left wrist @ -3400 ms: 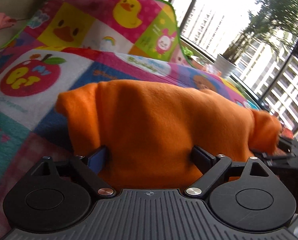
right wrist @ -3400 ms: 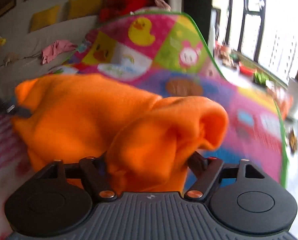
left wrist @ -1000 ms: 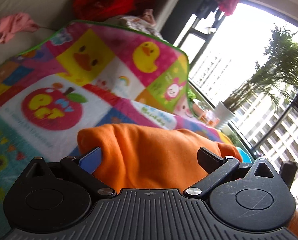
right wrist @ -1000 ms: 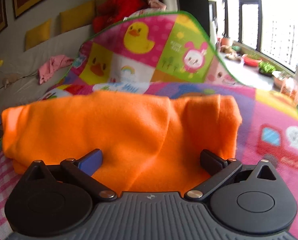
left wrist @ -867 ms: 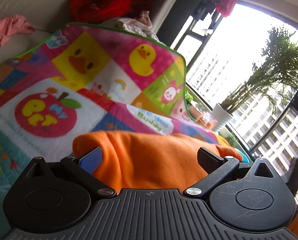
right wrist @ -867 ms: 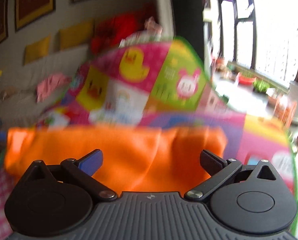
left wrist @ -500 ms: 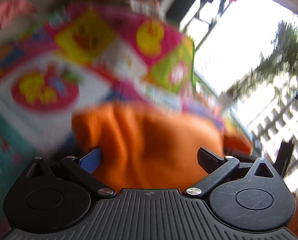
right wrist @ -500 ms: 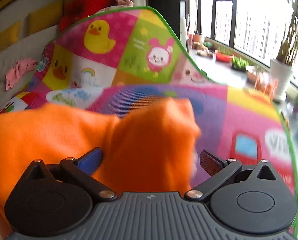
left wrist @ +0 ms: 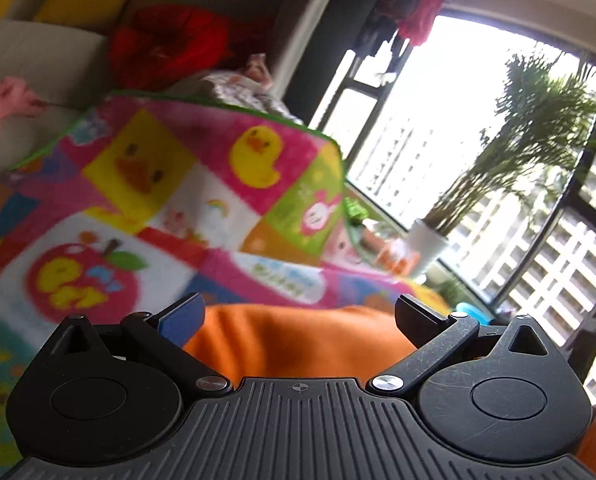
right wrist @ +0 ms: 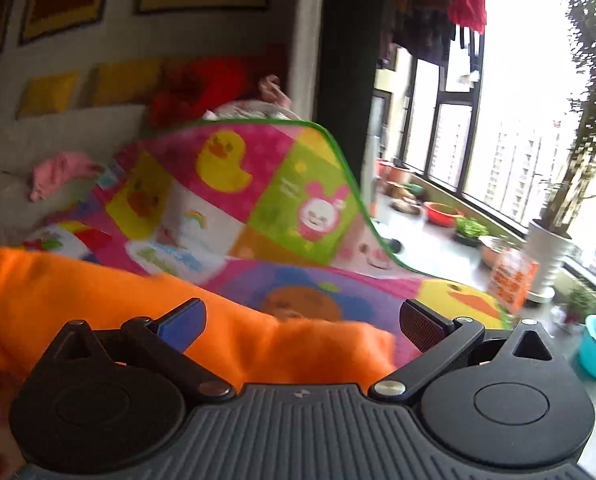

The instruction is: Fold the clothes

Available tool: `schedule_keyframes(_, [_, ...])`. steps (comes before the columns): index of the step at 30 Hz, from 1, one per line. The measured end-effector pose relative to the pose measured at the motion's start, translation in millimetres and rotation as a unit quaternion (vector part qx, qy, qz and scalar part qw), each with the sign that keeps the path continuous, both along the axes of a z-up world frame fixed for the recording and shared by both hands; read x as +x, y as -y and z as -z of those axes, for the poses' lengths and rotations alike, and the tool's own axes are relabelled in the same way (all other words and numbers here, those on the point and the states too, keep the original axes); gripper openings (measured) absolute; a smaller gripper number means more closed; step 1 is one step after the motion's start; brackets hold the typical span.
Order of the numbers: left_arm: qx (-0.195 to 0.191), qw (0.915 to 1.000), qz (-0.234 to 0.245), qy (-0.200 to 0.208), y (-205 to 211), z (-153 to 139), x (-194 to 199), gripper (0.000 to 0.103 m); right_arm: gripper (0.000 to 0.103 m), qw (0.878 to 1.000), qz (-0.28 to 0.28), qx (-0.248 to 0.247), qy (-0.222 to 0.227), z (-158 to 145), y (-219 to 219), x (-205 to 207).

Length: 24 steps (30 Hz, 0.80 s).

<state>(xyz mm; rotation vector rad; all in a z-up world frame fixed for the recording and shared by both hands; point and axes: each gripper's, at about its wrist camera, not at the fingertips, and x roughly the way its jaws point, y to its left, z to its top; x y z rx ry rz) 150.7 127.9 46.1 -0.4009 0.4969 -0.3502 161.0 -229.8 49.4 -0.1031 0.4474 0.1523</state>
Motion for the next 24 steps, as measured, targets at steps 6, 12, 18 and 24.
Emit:
schedule_keyframes(6, [0.017,0.9959,0.006,-0.089,33.3,73.3,23.8,0.103,0.103,0.993,-0.023,0.04,-0.109,45.4,-20.0,17.1])
schedule_keyframes(12, [0.056,0.9929,0.017,-0.104,41.6,89.8,18.5,0.103,0.103,0.997,-0.025,0.013,-0.072,26.7,-18.7,4.1])
schedule_keyframes(18, [0.056,0.993,0.016,-0.103,42.9,88.2,22.4,0.103,0.103,0.998,-0.055,0.024,-0.035,8.9,-23.7,-7.0])
schedule_keyframes(24, [0.027,0.9932,0.01,-0.113,29.0,77.0,17.5,0.103,0.103,0.994,-0.062,-0.019,-0.089,46.7,-36.8,5.0])
